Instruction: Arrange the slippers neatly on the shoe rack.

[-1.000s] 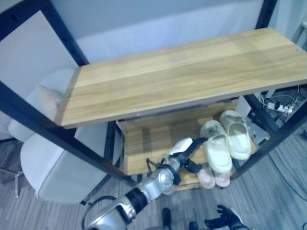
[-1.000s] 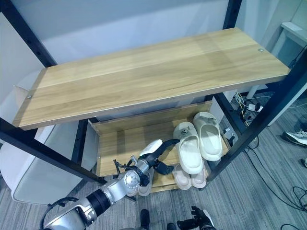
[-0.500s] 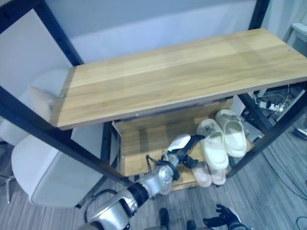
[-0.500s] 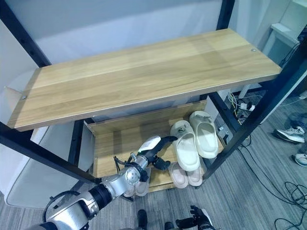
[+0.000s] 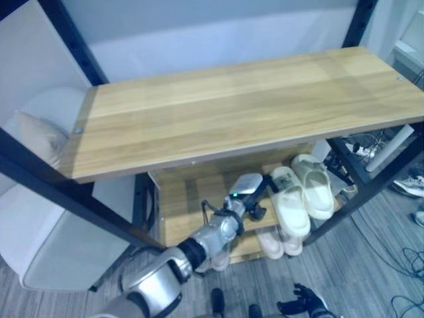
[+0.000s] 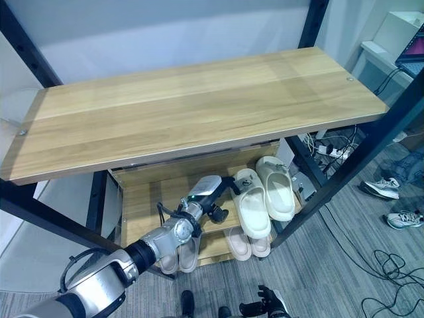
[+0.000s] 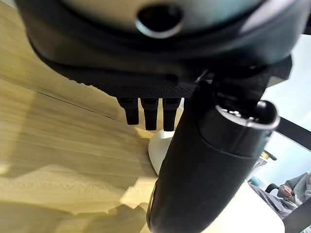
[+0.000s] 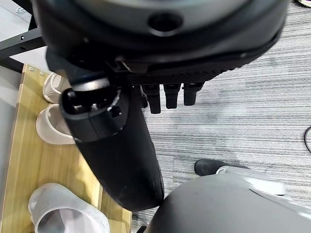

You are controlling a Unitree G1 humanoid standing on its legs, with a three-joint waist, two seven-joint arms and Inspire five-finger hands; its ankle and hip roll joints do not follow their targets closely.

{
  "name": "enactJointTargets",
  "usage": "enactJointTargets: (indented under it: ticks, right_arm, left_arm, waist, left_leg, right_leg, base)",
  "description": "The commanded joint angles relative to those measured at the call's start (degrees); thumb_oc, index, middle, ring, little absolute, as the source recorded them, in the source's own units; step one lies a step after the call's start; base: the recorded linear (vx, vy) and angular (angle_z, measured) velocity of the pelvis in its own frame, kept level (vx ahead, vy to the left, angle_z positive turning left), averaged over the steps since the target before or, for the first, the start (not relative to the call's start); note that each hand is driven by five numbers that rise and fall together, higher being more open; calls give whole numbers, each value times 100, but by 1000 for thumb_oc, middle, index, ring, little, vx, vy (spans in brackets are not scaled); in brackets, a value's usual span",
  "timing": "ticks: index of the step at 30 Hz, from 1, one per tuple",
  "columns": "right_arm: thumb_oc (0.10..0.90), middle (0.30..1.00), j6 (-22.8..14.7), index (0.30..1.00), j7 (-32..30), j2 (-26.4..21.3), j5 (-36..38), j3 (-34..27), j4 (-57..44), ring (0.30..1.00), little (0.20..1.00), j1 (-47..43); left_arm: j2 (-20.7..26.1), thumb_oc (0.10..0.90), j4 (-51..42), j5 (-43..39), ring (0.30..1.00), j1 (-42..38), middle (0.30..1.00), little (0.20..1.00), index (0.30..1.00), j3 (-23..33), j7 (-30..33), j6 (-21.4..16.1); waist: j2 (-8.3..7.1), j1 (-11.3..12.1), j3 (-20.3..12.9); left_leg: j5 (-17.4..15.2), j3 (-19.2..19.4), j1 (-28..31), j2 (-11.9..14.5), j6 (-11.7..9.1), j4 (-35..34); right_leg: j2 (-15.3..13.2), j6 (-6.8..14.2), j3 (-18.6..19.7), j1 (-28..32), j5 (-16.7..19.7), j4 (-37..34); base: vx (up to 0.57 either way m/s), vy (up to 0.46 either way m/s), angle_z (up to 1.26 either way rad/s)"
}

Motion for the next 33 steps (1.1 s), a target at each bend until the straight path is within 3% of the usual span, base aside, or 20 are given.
enactJointTargets:
  ticks: [1,9,13,20,27,33]
  right_arm:
    - [800,900,-143,900,2,52,-160,185,1,900,900,155]
    - [800,900,-105,900,154,31,-236,95,-310,900,900,322]
    - [800,900,-66,900,225,108,-268,17,-211,900,900,347]
    - [800,900,-36,900,215,164,-300,-101,132,900,900,419]
    - [800,900,-16,900,194,183,-319,-126,-35,900,900,542]
    - [800,900,-32,900,207,199,-289,-50,-303,900,900,620]
  left_arm:
    - [-477,800,363,196,900,-1032,900,900,900,252,112,-176]
    - [323,800,-428,144,900,-1270,900,900,900,623,43,-158]
    - [693,800,-1039,112,900,-966,900,900,900,815,-50,-187]
    - [945,800,-1553,318,900,-422,900,900,900,981,-163,-191]
    - [1241,800,-2911,-279,900,291,900,900,900,1336,-432,-416]
    - [1161,800,-3572,-807,900,498,900,900,900,1408,-630,-585]
  waist:
    - [-40,-60,-6]
    - [-1,17,-94]
    - [61,130,-179]
    - [79,304,-246]
    - [55,477,-237]
    - [28,543,-162]
  left_leg:
    - [-896,-120,481,153,-316,-42]
    - [-853,-197,587,140,-320,-42]
    - [-865,-294,689,105,-307,-42]
    - [-846,-479,817,68,-284,-42]
    - [-784,-624,856,59,-286,-17]
    - [-704,-711,798,100,-334,49]
  right_leg:
    - [-205,434,-143,0,87,-735]
    - [-228,405,-246,99,-10,-568]
    - [-263,399,-374,198,-86,-484]
    - [-277,365,-567,391,-163,-468]
    - [-269,317,-707,512,-207,-460]
    - [-237,275,-792,583,-195,-527]
  base:
    - [0,0,0]
    - [-11,-3,1]
    - [-7,12,16]
    - [-20,-3,17]
    - [-42,-23,15]
    - [-63,-50,9]
